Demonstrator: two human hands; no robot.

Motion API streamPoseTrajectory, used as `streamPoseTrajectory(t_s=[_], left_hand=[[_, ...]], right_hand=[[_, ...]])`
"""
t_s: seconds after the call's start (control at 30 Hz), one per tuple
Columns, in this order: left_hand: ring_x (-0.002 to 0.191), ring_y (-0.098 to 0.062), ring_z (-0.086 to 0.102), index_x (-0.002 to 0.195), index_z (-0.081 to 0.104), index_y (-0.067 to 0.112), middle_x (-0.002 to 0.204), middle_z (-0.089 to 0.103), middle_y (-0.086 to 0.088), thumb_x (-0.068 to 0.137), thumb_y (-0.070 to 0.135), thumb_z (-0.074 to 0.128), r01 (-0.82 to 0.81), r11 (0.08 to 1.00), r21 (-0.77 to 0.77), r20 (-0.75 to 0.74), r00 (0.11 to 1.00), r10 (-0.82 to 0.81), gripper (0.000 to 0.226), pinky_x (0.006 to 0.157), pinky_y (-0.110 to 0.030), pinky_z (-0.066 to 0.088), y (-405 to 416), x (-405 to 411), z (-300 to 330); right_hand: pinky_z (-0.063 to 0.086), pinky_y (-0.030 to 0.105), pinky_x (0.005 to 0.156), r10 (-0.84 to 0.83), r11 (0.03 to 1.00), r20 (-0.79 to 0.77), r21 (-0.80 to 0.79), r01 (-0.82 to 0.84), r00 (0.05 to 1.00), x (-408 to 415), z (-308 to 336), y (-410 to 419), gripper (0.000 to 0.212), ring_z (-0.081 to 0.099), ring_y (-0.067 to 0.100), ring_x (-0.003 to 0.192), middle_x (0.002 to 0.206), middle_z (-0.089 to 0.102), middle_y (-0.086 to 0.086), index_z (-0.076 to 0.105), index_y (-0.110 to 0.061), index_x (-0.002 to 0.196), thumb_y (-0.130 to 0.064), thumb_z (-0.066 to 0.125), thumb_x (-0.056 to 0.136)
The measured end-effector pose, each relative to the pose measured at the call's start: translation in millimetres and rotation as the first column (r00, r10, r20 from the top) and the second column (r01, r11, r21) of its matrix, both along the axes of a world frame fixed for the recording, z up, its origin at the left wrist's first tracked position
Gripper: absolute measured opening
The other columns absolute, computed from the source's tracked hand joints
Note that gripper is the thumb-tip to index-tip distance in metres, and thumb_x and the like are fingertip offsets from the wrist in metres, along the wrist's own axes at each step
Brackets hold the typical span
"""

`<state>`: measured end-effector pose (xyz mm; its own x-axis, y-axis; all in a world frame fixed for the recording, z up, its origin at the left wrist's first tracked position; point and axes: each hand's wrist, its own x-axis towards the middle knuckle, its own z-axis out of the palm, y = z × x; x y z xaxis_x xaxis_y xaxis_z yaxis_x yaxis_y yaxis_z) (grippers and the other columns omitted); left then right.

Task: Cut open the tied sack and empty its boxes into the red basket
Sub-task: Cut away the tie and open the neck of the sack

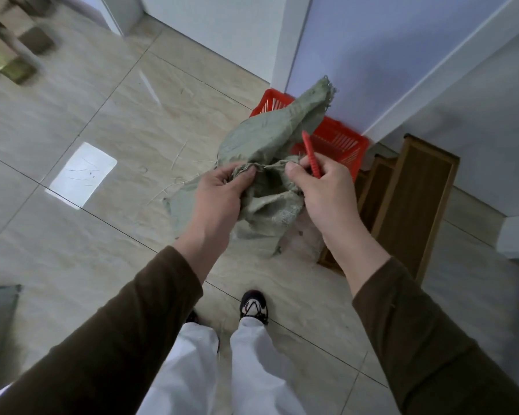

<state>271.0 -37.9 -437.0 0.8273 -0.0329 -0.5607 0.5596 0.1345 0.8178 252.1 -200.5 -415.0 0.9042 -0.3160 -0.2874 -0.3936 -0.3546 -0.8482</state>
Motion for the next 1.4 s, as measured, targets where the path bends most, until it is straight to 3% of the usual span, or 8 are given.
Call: streamPoseTrajectory(t_s=[0.23, 0.43, 0.6, 0.7, 0.8, 1.0, 1.13, 1.4], left_hand=[[0.055, -0.004, 0.066, 0.082, 0.069, 0.02, 0.063, 0.07, 0.01, 0.103, 0.01, 0.063, -0.109, 0.987, 0.12, 0.045, 0.994, 0.104, 0.025, 0.052, -0.023, 0.058, 31.6, 16.2, 2.7], [0.05, -0.008, 0.06, 0.078, 0.058, 0.019, 0.062, 0.063, 0.007, 0.093, -0.007, 0.054, -0.035, 0.998, 0.054, 0.046, 0.998, 0.033, 0.03, 0.043, -0.021, 0.048, 23.4, 7.9, 9.3], [0.053, -0.009, 0.064, 0.084, 0.057, 0.015, 0.063, 0.066, 0.006, 0.092, -0.015, 0.05, 0.033, 0.999, 0.014, 0.011, 0.999, -0.033, 0.032, 0.046, -0.021, 0.052, 24.4, -4.6, 16.7], [0.07, -0.019, 0.073, 0.099, 0.062, 0.005, 0.081, 0.075, -0.009, 0.091, -0.019, 0.048, 0.193, 0.978, -0.078, -0.047, 0.979, -0.197, 0.029, 0.059, -0.026, 0.061, 22.0, -17.5, 21.7], [0.104, -0.035, 0.074, 0.132, 0.056, 0.001, 0.121, 0.075, -0.024, 0.091, -0.006, 0.066, 0.36, 0.92, -0.153, -0.154, 0.911, -0.383, 0.043, 0.09, -0.044, 0.062, 29.7, -25.2, 23.3], [0.096, -0.017, 0.075, 0.126, 0.057, 0.02, 0.112, 0.074, -0.002, 0.068, 0.053, 0.091, 0.344, 0.886, 0.312, 0.005, 0.931, -0.364, 0.075, 0.08, -0.034, 0.061, 24.6, -4.1, 34.7], [0.08, -0.021, 0.079, 0.11, 0.076, 0.008, 0.093, 0.083, -0.007, 0.096, 0.024, 0.076, 0.157, 0.982, 0.106, -0.048, 0.987, -0.153, 0.021, 0.066, -0.03, 0.061, 26.1, 8.8, 27.2], [0.094, -0.024, 0.078, 0.118, 0.072, 0.008, 0.108, 0.081, -0.01, 0.11, 0.013, 0.051, -0.081, 0.991, -0.105, -0.13, 0.989, 0.067, 0.023, 0.082, -0.04, 0.066, 24.4, 0.1, 16.1]], right_hand=[[0.054, 0.054, 0.074, -0.101, 0.993, -0.089, 0.056, 0.106, 0.991, -8.5, 9.5, -33.9, 0.031, 0.06, 0.017, 0.069, 0.069, 0.058, -0.009, 0.056, -0.033, 0.068, -0.035, 0.074, 0.093], [0.055, 0.036, 0.071, 0.134, 0.903, -0.145, -0.39, -0.181, 0.98, -6.1, 9.0, -22.4, 0.041, 0.059, 0.013, 0.087, 0.116, 0.052, -0.003, 0.049, -0.025, 0.114, -0.04, 0.077, 0.089], [0.056, 0.038, 0.079, 0.06, 0.995, -0.271, -0.06, -0.079, 0.961, 22.1, 20.9, -19.1, 0.09, 0.069, 0.014, 0.094, 0.108, 0.07, -0.011, 0.059, -0.029, 0.119, -0.099, 0.06, 0.062], [0.059, 0.047, 0.098, -0.004, 0.913, -0.305, 0.387, 0.128, 0.952, 32.7, 5.0, -2.2, 0.06, 0.079, 0.028, 0.096, 0.105, 0.082, 0.007, 0.076, -0.014, 0.116, -0.06, 0.085, 0.078], [0.062, 0.047, 0.096, -0.054, 0.869, -0.294, 0.456, 0.19, 0.954, 31.1, -13.0, 19.9, 0.025, 0.08, 0.027, 0.089, 0.097, 0.083, 0.011, 0.078, -0.005, 0.107, -0.017, 0.086, 0.086], [0.065, 0.042, 0.082, -0.013, 0.861, -0.171, 0.499, 0.098, 0.985, 18.3, -12.9, 44.6, 0.014, 0.08, 0.026, 0.083, 0.088, 0.083, 0.008, 0.078, -0.015, 0.091, -0.028, 0.084, 0.088], [0.062, 0.044, 0.091, -0.08, 0.79, -0.179, 0.588, 0.172, 0.981, 21.7, -4.7, 37.2, 0.022, 0.077, 0.031, 0.094, 0.098, 0.078, 0.019, 0.069, -0.01, 0.09, -0.03, 0.078, 0.094], [0.048, 0.01, 0.072, 0.255, 0.946, -0.159, 0.245, -0.212, 0.954, 15.7, 5.9, 13.4, 0.025, 0.07, -0.006, 0.086, 0.093, 0.078, -0.018, 0.073, -0.026, 0.104, -0.037, 0.086, 0.085]])
